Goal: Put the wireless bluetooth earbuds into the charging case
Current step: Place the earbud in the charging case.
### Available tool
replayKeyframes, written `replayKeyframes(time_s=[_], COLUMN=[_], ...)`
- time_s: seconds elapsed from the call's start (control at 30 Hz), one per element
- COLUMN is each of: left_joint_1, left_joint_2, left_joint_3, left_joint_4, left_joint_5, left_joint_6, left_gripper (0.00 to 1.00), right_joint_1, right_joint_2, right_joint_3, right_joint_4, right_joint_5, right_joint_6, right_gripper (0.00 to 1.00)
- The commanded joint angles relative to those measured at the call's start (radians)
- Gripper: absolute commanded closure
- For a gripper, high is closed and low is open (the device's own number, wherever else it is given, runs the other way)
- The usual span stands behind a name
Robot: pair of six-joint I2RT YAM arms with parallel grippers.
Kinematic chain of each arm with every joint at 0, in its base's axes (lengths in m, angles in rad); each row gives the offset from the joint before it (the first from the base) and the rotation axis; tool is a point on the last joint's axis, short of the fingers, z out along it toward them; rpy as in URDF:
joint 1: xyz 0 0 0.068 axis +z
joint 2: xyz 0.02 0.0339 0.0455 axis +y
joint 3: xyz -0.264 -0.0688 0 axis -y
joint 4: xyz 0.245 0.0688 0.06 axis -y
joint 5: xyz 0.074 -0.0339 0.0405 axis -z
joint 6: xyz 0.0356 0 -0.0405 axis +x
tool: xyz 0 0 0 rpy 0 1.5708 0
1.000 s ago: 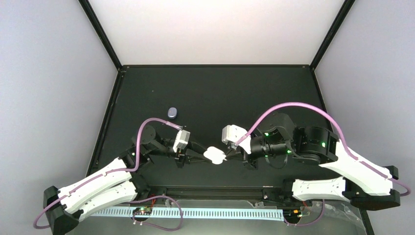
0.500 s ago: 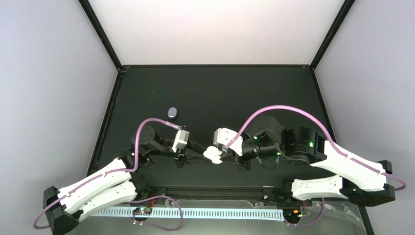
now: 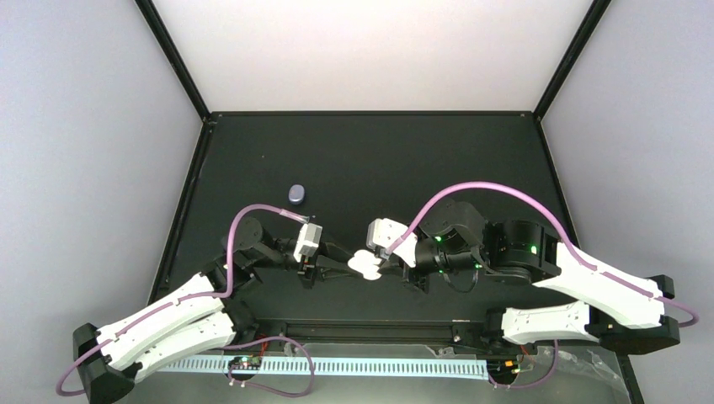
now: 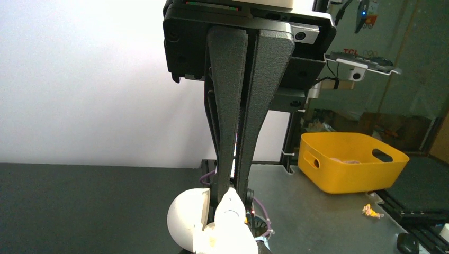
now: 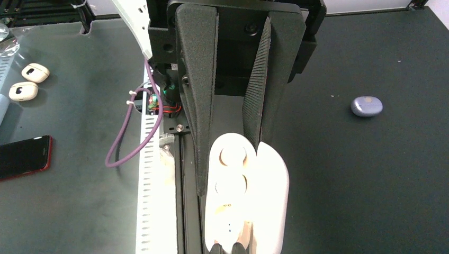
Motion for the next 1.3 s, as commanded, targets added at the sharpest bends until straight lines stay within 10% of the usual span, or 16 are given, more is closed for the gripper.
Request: replayKeyframes(time_s=[0.0, 0.9, 1.27], left_joint_1=[-0.006, -0.006, -0.006], left_joint_2=[-0.016, -0.028, -0.028], left_joint_3=[0.036, 0.027, 0.026], left_joint_4=[0.054, 0.090, 0.085], left_joint_5=[-0.010, -0.028, -0.037], left_joint_6=[-0.009, -0.043, -0.037], left_gripper=[0.98, 0.98, 0.98], right_joint_1=[0.015, 0.034, 0.034], right_joint_2=[-0.002, -0.016, -0.115], right_joint_3=[-0.017, -0.004, 0.073], right_joint_4=[0.021, 0.064, 0.131], right_joint_5=[0.033, 0.041, 0.078], right_joint_6=[0.014, 0.062, 0.106], right_gripper=[0.99, 0.85, 0.49])
